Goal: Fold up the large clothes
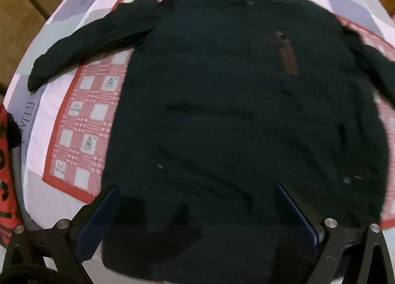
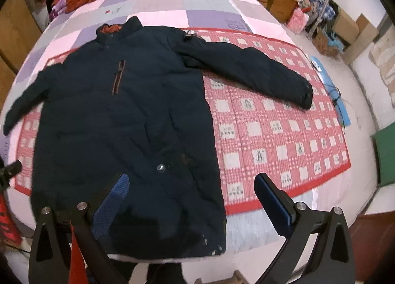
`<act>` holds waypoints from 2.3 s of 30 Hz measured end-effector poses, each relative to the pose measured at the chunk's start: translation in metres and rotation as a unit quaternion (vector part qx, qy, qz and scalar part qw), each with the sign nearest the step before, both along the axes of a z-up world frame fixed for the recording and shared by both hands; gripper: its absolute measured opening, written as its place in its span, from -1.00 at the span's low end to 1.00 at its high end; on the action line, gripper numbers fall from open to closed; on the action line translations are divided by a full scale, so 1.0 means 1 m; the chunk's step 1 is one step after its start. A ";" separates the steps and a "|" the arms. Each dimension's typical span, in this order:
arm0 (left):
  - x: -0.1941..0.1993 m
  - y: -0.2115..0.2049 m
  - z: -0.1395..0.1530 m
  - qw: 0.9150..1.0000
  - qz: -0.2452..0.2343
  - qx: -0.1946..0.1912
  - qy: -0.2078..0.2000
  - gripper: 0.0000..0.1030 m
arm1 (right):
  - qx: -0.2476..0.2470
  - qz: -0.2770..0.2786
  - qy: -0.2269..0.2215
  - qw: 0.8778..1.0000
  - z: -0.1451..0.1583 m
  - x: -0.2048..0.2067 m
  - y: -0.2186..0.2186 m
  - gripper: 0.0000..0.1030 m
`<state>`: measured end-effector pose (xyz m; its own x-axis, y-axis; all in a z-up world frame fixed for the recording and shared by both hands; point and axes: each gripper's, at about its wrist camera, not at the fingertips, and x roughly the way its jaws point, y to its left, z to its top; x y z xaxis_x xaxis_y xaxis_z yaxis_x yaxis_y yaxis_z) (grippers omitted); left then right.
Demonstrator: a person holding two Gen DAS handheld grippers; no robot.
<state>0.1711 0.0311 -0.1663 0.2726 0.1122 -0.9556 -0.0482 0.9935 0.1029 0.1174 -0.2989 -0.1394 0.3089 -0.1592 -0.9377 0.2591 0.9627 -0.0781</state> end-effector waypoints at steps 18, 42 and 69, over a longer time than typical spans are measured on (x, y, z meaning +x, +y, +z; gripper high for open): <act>0.006 0.099 -0.180 1.000 -0.010 -0.013 0.016 1.00 | -0.053 0.025 0.032 0.998 -0.222 0.024 -0.028 0.99; -0.014 0.150 -0.135 0.998 0.020 0.016 -0.065 1.00 | -0.066 -0.052 -0.013 0.996 -0.180 -0.044 -0.104 0.99; 0.131 0.091 -0.178 0.990 0.011 0.036 -0.138 1.00 | -0.052 -0.005 -0.123 0.991 -0.190 0.196 -0.128 0.73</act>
